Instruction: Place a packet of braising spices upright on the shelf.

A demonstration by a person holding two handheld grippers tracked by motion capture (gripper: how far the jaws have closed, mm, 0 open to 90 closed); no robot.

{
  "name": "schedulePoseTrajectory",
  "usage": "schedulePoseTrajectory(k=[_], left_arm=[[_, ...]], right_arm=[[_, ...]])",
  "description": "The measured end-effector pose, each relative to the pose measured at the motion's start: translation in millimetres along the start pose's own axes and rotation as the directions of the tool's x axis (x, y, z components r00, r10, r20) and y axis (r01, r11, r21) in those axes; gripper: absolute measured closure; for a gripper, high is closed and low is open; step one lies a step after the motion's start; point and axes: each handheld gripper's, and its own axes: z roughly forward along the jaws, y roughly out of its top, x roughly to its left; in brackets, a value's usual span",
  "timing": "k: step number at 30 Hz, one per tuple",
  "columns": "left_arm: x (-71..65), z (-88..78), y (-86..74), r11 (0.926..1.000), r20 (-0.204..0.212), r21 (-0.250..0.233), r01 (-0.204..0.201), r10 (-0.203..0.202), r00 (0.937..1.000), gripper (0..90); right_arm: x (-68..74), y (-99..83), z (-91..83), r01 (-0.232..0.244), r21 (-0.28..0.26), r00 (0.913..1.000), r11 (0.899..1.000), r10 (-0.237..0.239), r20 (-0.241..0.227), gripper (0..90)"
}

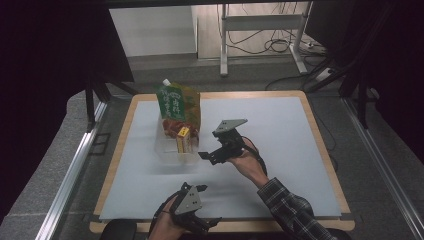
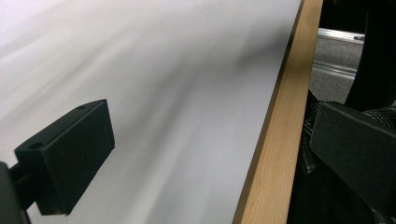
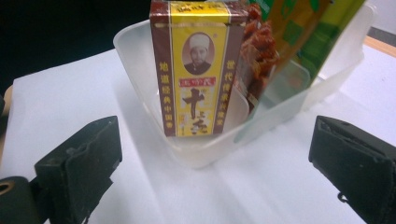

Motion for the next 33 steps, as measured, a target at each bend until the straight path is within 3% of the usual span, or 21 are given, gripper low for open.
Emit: schedulePoseTrajectory(k=[7, 16, 33], left_arm=[[1.6, 0.0, -0.3, 0.9999, 0.005, -0.004, 0.012, -0.012, 0.9999, 0.0], [2.8, -0.9, -0.4, 0.9996, -0.005, -0.007, 0.027, -0.027, 0.9996, 0.0], [6.7, -3.6, -1.8, 0.9990, -0.022, -0.011, 0.043, -0.043, 0.9989, 0.0]], right_arm=[[-3.7, -8.7, -15.8, 0.005, 0.024, 0.9998, 1.000, -0.005, 0.021, 1.3], [-11.1, -19.7, -35.9, -0.030, 0.021, 0.9986, 0.999, 0.029, 0.044, 0.9], [-10.2, -34.2, -68.7, -0.052, 0.024, 0.9957, 0.998, 0.050, 0.078, 0.9]])
